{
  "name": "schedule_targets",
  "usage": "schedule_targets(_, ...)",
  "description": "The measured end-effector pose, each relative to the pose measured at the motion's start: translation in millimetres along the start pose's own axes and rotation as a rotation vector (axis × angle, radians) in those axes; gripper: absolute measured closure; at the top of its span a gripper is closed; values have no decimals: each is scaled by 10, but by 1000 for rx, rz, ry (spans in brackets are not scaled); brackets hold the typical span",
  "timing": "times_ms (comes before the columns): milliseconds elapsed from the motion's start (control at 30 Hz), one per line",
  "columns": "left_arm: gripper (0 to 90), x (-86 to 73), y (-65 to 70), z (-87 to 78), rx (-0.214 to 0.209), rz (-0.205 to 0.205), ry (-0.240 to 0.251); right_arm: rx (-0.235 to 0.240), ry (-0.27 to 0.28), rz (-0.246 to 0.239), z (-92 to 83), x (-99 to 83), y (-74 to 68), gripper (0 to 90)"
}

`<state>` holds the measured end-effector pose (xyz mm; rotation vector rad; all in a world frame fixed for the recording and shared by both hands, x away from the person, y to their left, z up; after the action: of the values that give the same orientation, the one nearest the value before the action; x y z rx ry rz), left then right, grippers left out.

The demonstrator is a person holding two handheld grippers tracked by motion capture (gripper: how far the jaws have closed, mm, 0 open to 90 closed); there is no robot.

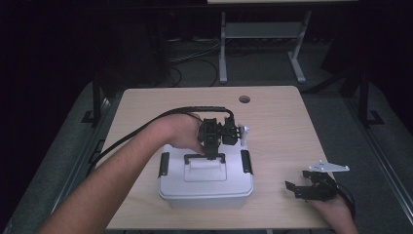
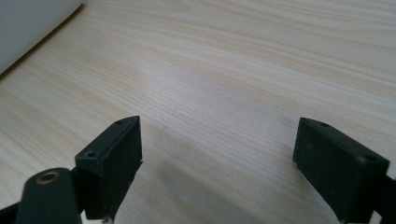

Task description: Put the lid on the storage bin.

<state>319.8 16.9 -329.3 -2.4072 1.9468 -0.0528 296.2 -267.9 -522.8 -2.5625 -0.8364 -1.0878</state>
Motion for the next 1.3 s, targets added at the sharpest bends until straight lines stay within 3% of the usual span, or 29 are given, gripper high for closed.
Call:
schedule_targets(200, 795, 11, 8, -6, -45, -12, -11, -1, 4, -2, -1, 2, -1, 150)
schedule_targets(300, 635, 15, 11, -25, -76, -23, -18, -1, 2, -2, 1, 2, 0, 150)
schedule_targets(433, 327, -34, 9, -34, -111, -54, -61, 0, 1, -7, 5, 2, -3, 150)
schedule_targets(567, 144, -97, -9, -86, -105, -55, -59, 1, 0, -5, 2, -1, -4, 150)
schedule_targets(800, 132, -305, -74, -133, -101, -72, -50, 5, -1, -7, 4, -5, -8, 150)
schedule_targets(1100, 140, -665, -133, -153, -102, -95, 13, 5, -5, -7, 11, -8, -12, 151)
schedule_targets(1300, 145, -934, -13, -171, -104, -56, 51, 5, -8, -6, 14, -14, -11, 151)
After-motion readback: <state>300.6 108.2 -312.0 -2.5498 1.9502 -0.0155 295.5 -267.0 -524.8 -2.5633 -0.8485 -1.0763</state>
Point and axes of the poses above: each handheld gripper's, and its own axes: z roughly forward along the jaws, x roughly out of its top, y roughly to its right, the point moved 7 cm from there along z, roughly forward along the jaws, and after that the axes turned 12 degrees about -z, right-handed, at the moved point
